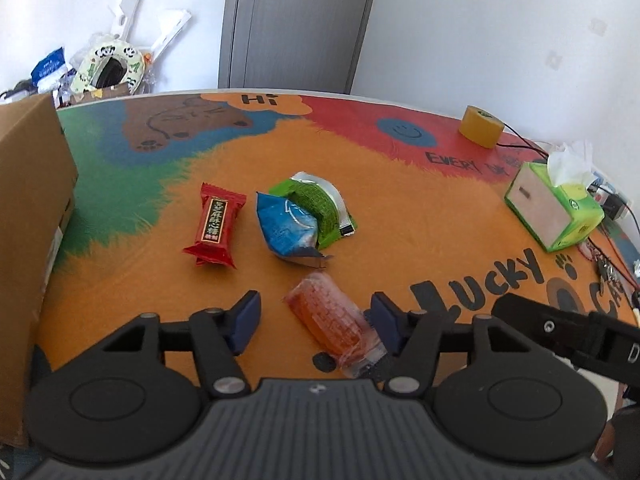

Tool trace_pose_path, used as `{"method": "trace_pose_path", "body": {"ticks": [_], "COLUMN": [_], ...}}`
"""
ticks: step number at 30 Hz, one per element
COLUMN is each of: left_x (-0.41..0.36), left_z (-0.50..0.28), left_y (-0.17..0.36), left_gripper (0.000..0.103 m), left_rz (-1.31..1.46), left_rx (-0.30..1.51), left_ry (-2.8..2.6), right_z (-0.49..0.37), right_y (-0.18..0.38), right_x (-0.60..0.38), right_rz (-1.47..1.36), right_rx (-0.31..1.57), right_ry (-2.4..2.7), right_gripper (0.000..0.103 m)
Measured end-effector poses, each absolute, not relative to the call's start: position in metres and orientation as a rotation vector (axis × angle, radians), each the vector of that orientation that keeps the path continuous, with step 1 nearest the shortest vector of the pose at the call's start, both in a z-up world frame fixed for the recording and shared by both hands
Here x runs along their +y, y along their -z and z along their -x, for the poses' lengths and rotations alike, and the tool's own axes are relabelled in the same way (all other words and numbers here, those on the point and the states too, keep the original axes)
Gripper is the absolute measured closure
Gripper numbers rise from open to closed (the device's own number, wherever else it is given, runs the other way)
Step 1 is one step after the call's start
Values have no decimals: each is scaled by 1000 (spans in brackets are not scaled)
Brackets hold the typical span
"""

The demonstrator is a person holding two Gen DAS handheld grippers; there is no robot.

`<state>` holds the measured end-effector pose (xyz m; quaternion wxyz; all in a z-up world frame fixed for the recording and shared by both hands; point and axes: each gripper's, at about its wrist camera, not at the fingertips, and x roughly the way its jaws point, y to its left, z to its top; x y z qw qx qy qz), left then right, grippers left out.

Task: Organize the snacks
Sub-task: 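Lower the left tool onto the orange wrapped snack and close it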

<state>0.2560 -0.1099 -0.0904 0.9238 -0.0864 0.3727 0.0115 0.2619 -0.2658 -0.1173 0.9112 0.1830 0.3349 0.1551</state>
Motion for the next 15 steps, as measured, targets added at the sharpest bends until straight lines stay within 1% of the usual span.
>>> {"method": "trace_pose_path", "body": {"ticks": [1, 3, 4, 5, 15], "left_x": [-110, -110, -109, -108, -90], "left_z": [-256, -255, -254, -254, -244], "left_y": [90, 91, 91, 91, 82], "left_gripper": [56, 72, 74, 80, 82], "left_rz": [178, 166, 171, 173, 205], "left_rx": [761, 756, 756, 757, 735], "left_ry": [-20, -23, -17, -16, -24], "right_z": [-262, -264, -265, -265, -267], "right_y": [118, 118, 118, 119, 117], "right_x": [-265, -263, -262, -260, -240], "right_rz": [-377, -379, -379, -378, -363], "right_rx": [691, 694, 694, 694, 698], "right_ry": [-322, -328, -332, -336, -373], "right_gripper": [8, 8, 8, 8, 8]}}
